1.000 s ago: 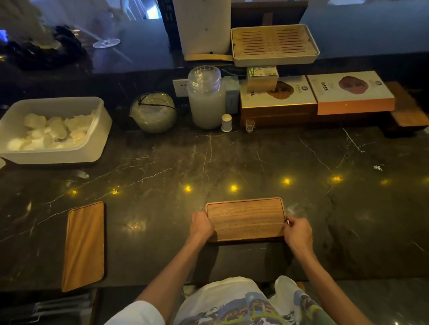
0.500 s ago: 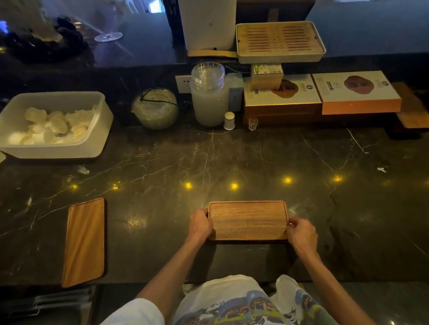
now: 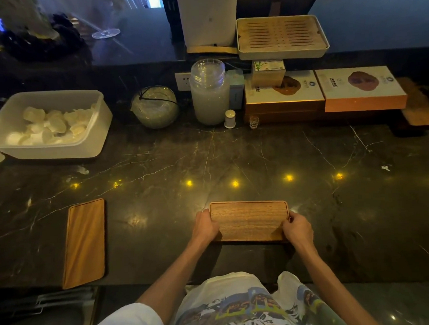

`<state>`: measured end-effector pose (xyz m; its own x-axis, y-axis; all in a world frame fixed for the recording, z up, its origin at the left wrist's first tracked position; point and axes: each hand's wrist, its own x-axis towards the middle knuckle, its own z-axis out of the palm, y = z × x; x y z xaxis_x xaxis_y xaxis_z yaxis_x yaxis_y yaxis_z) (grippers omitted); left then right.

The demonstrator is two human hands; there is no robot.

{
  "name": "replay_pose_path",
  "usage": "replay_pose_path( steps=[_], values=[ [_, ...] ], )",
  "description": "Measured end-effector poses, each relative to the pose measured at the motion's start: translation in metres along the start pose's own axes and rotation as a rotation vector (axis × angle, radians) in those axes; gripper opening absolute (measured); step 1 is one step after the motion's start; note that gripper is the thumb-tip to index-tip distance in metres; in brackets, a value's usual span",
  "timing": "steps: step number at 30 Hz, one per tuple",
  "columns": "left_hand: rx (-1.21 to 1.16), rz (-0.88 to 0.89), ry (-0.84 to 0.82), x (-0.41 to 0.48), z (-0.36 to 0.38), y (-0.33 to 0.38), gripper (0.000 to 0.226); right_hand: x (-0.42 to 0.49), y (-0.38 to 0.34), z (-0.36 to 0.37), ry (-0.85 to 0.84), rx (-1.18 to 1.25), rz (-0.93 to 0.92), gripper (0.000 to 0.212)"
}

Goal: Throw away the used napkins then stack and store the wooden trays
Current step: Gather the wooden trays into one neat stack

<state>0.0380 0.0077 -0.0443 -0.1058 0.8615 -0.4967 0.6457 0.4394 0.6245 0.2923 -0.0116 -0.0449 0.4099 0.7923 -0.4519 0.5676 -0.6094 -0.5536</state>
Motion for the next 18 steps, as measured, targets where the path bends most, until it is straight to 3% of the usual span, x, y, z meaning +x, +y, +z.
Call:
replay_pose_path(
  steps=[3,13,18],
  values=[
    [-0.012,0.011,0.010,0.001,0.000,-0.003,0.019,0.003,-0.003,-0.001,-0.043,-0.030,0.027,0.020],
    [0.130,0.023,-0.010,0.003,0.001,-0.002,0.026,0.006,0.005,-0.005,-0.099,0.060,0.054,0.025],
    [0.124,0.150,0.071,-0.011,0.010,0.002,0.056,-0.012,-0.005,0.006,0.021,-0.047,-0.132,0.028]
  ],
)
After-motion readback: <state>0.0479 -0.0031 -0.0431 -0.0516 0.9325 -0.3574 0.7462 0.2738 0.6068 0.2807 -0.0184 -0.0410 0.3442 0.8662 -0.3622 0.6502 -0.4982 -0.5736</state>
